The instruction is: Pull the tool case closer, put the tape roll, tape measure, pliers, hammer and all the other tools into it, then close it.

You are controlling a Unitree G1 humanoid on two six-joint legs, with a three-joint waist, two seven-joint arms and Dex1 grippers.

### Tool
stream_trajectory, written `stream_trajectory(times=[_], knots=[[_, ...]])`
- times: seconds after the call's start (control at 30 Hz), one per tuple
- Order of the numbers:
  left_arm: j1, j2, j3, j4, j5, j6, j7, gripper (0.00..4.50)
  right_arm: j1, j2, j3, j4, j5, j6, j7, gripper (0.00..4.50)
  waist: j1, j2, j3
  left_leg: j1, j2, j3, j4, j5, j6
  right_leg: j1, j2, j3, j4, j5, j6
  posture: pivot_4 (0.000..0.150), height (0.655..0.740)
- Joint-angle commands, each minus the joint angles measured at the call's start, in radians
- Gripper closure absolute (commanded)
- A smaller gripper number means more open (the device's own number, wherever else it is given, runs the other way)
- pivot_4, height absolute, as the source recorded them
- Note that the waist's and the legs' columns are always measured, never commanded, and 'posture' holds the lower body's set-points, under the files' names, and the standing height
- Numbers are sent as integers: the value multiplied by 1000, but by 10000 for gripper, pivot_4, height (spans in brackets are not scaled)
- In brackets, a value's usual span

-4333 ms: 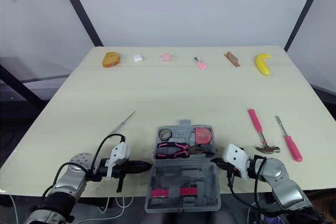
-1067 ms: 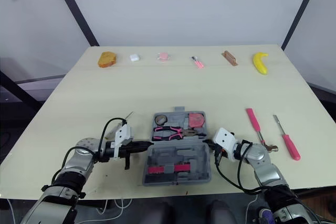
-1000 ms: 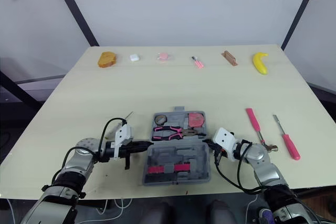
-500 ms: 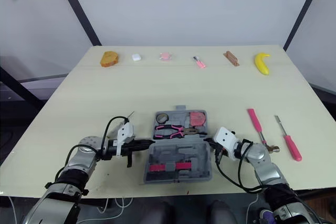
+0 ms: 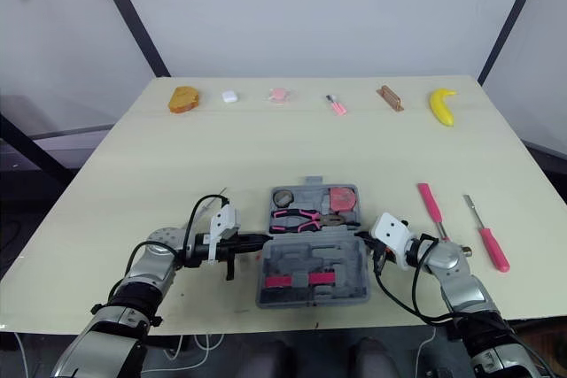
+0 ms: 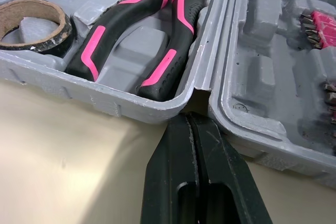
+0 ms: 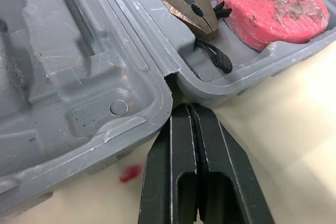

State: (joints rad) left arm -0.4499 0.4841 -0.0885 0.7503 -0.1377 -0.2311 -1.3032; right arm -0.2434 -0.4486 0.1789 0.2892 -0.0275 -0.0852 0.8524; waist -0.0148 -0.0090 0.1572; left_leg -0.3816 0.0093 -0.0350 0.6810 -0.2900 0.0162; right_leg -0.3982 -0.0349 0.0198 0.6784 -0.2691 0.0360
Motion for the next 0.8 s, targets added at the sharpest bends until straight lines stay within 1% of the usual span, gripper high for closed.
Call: stream_trajectory(times=[0.03,0.8], knots=[[-27,-23,-15,-48,-5,-13,-10,45000,-1,11,8,-49,24,-7,7,44761,0,0,0,0,0,0,0,0,0,0,0,0,0,0,0,1500,7400],[-15,-10,-3,-48,3,-17,-12,45000,-3,18,15,-47,20,-6,8,44761,0,0,0,0,0,0,0,0,0,0,0,0,0,0,0,1500,7400]])
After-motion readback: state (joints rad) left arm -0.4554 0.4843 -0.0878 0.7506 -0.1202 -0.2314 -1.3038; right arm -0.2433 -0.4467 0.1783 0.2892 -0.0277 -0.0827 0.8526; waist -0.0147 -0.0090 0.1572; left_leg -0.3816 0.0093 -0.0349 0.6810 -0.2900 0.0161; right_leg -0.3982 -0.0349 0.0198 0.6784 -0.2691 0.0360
